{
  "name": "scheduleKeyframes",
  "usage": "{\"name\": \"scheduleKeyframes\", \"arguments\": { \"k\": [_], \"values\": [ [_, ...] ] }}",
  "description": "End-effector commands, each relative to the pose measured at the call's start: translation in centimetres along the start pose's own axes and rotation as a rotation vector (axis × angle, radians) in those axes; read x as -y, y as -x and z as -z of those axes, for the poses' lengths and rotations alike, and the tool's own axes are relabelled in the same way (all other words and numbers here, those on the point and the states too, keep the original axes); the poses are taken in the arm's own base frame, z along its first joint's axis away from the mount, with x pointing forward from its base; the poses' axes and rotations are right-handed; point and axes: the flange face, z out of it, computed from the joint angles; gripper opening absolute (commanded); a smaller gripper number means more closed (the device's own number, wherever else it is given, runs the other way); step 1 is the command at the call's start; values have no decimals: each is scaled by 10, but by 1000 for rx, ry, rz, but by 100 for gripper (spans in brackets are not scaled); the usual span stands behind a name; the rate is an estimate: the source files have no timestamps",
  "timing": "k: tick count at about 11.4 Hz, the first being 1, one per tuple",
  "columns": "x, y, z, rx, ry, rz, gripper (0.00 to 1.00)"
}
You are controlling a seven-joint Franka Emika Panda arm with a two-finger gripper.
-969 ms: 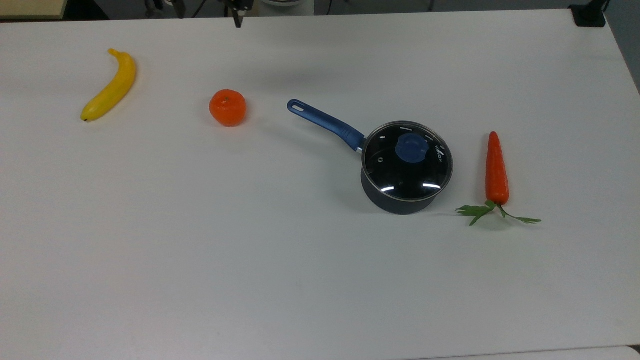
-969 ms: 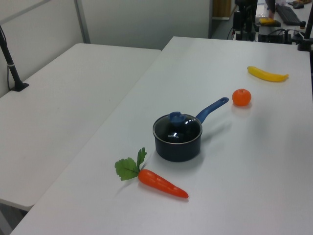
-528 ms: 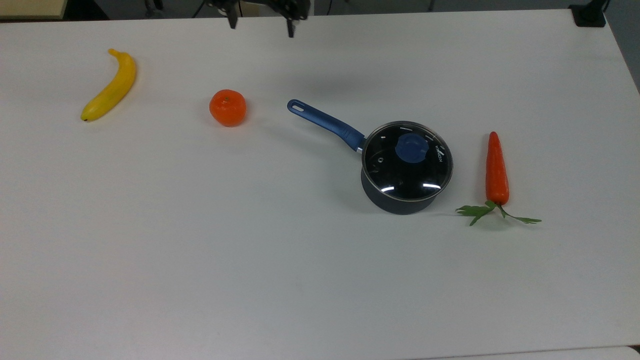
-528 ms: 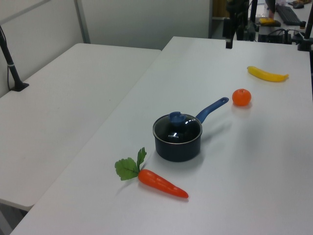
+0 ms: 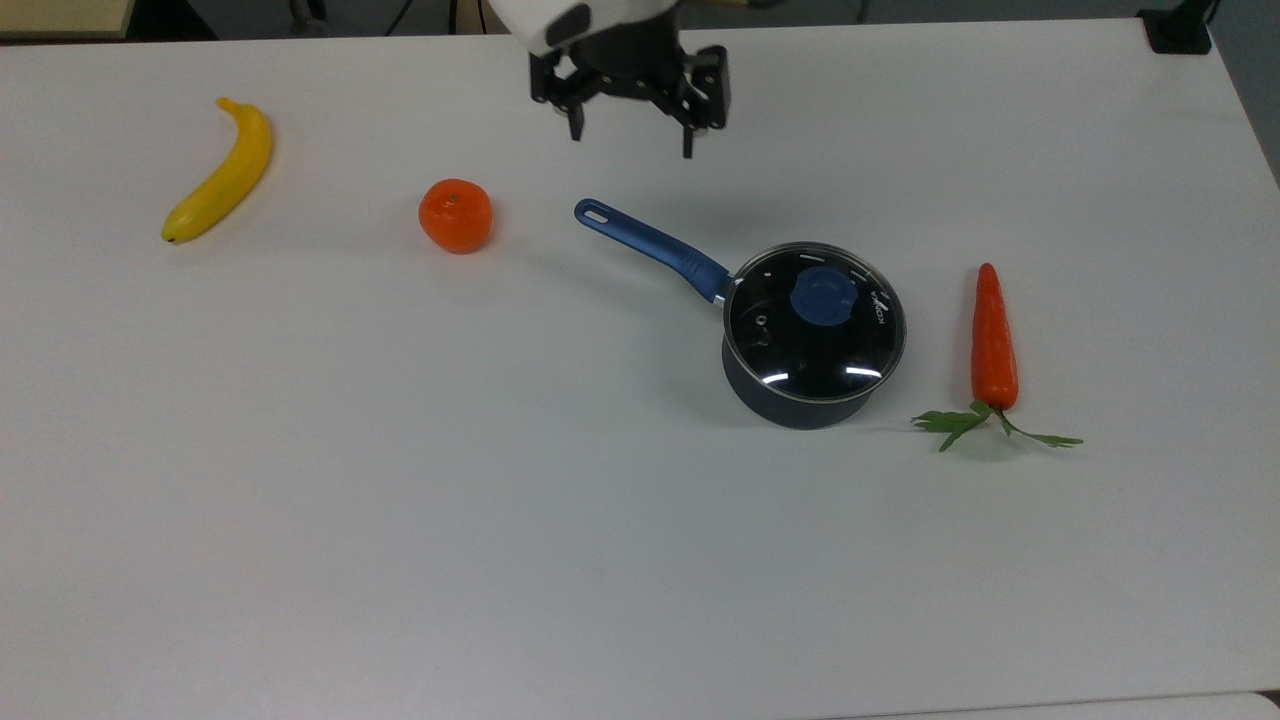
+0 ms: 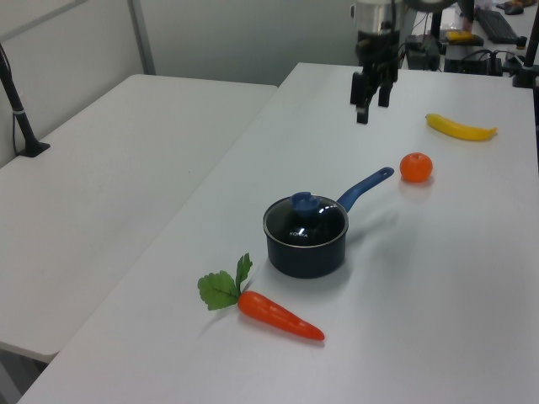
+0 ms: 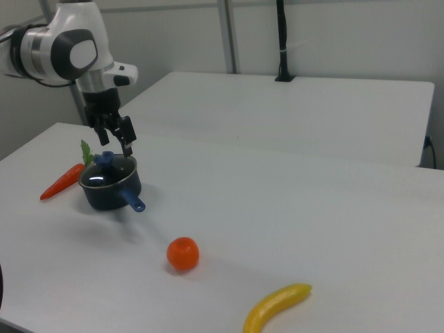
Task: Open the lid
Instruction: 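Move the gripper over the saucepan and lower it toward the blue lid knob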
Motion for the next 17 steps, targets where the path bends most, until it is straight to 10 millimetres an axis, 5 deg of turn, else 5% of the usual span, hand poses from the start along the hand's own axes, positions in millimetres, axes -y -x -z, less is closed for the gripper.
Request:
{"name": "scheduleKeyframes", "arguments": {
  "k": [1,3,7,10,14,17],
  "values": [
    [29,-9,-22,-28,-16,-58,100],
    [42,-9,-25,-52,-36,-130,100],
    [79,-7,-67,-37,1,-215,100],
    [110,-28,-95,-116,-37,-190,100],
    [137,-31,-82,-152,-83,-174,100],
    [153,-24,-91,-137,-84,-148,100]
  ]
}}
